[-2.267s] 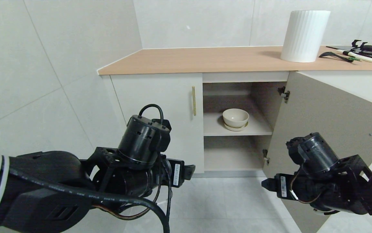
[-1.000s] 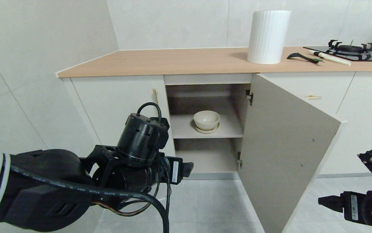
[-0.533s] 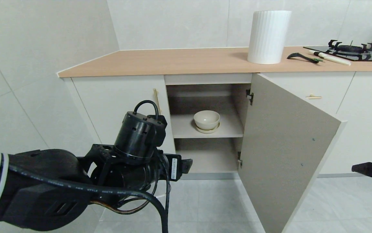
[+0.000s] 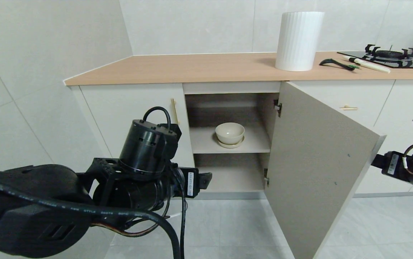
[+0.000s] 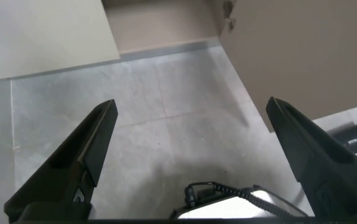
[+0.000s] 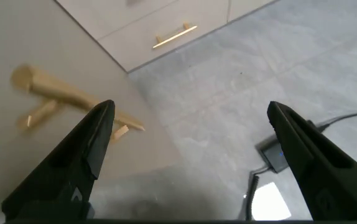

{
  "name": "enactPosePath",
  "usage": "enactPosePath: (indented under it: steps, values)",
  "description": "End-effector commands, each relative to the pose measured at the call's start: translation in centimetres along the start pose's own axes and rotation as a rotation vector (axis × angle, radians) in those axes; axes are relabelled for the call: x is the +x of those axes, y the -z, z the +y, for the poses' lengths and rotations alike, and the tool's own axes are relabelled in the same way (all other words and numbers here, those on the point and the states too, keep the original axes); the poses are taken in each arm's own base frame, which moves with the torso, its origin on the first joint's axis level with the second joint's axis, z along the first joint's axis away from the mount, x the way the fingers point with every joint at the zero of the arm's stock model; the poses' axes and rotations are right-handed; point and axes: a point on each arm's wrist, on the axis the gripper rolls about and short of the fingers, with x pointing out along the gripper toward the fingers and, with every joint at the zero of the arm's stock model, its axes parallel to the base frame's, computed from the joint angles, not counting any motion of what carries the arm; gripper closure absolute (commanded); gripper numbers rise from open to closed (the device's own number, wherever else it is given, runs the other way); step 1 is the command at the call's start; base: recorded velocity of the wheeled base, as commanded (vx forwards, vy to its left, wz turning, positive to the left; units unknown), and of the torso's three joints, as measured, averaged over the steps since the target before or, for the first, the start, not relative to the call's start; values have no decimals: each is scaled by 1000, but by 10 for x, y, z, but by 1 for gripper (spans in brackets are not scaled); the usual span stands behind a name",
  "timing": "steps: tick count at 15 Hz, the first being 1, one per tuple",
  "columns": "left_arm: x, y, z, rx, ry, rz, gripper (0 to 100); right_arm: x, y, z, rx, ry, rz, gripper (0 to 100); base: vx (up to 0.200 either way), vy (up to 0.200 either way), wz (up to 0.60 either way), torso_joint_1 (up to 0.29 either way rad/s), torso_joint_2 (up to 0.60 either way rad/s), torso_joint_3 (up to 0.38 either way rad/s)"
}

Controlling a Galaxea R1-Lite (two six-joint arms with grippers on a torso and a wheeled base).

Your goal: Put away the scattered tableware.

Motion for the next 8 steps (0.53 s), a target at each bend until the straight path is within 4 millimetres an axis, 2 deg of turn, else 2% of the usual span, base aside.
enactPosePath:
  steps: [1, 4, 6, 8]
  values:
    - [0, -1, 2, -5, -4, -4, 0, 31, 4, 10, -19, 22, 55, 0, 0, 0, 0, 0, 0, 0]
    - [0, -4, 3, -17, -5, -22, 0, 36, 5, 17, -26, 11, 65, 0, 0, 0, 0, 0, 0, 0]
    - [0, -6, 5, -23, -6, -32, 0, 33, 5, 27, -41, -52, 73, 0, 0, 0, 0, 0, 0, 0]
    - [-4, -10, 11, -29, -15, -48, 0, 26, 9, 48, -79, -173, 99, 0, 0, 0, 0, 0, 0, 0]
